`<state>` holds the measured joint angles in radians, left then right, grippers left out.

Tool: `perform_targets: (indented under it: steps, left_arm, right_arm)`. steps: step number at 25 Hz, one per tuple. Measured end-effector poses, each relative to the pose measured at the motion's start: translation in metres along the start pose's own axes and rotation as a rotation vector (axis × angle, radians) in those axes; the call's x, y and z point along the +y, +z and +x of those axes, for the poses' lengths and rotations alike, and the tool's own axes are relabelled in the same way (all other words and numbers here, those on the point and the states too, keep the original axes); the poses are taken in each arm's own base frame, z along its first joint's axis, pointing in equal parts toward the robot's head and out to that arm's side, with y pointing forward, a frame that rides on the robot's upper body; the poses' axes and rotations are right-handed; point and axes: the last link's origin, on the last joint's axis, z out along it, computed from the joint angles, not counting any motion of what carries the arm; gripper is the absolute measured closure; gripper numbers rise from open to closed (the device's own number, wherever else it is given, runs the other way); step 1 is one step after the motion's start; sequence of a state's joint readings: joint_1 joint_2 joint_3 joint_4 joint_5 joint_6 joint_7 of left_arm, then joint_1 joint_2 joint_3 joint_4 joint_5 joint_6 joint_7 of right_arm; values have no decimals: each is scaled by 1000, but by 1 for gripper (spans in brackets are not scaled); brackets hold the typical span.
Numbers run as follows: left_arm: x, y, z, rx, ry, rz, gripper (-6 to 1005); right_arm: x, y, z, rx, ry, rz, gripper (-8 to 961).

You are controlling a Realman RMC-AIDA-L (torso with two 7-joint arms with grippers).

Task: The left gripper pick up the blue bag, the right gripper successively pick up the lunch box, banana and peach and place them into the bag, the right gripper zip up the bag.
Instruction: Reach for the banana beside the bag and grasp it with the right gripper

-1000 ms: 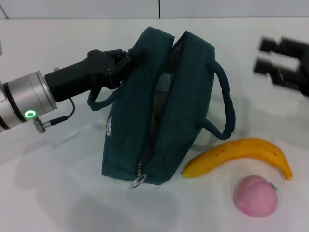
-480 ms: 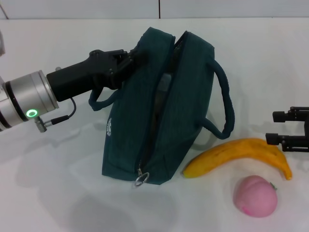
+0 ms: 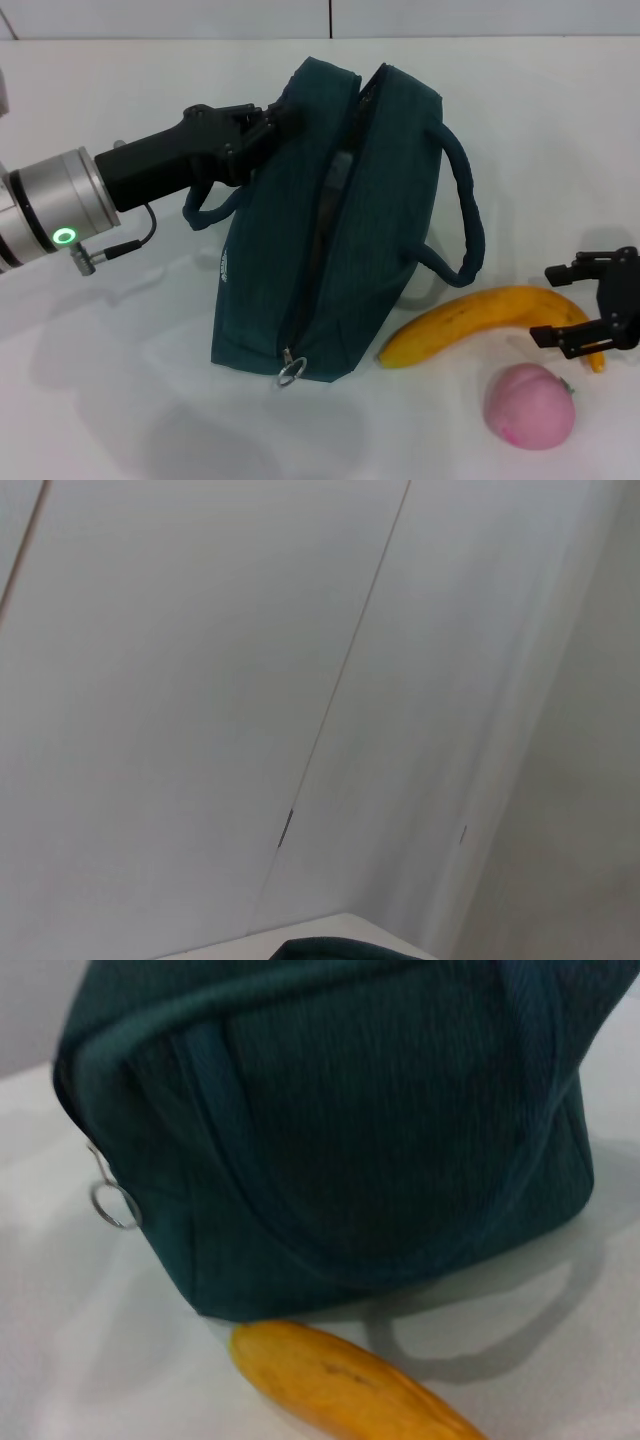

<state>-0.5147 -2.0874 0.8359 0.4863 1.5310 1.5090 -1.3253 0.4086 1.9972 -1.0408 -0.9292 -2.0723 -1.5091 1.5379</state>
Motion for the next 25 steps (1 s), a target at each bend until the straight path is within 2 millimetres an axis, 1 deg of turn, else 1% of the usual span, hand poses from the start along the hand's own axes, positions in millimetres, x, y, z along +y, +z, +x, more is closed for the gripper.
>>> perform_targets:
  steps: [2, 10, 16, 21, 25]
  left_arm:
    - [0, 0, 0, 0, 1, 0, 953]
    - [0, 1, 1, 3, 19, -2, 953]
    - [0, 1, 1, 4, 23, -3, 953]
    - [0, 1, 2, 3, 24, -2, 953]
    - [0, 0, 1, 2, 24, 0, 953]
  right_arm:
    - [-2, 4, -1, 13, -6, 13, 75]
    - [-2, 21, -7, 64, -46, 8, 81]
    - [-3, 29, -10, 88, -64, 11, 82]
    - [-4, 32, -12, 99, -65, 12, 82]
    - [-4, 33, -12, 98, -59, 14, 164]
